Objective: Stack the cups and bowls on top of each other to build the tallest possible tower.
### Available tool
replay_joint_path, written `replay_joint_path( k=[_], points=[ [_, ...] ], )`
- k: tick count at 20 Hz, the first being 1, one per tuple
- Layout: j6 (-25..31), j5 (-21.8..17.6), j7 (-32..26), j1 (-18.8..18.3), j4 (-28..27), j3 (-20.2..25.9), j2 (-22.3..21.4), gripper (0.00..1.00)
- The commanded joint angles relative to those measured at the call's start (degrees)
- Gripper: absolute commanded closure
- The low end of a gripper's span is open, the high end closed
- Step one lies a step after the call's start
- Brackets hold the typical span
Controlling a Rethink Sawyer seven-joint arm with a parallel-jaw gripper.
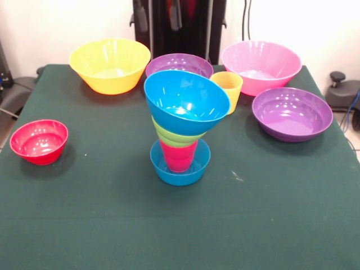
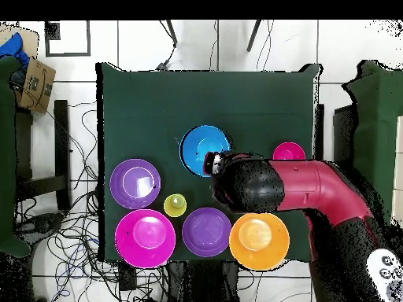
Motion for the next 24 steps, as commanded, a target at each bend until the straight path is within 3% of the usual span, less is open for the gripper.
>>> replay_joint_path(
  k=[1,9,18,24],
  points=[
    [8.9,3.4,6.2,7.0,2.3,-3.0,-5.8,0.0],
    [3.8,2.0,17.5,18.8,-2.3,-10.0,-0.1,0.0],
    [5.9,-2.9,28.9,34.5,-16.3,-19.7,9.6,0.0],
    [4.4,-4.1,29.5,38.1,-21.6,-23.6,15.2,0.0]
  ],
)
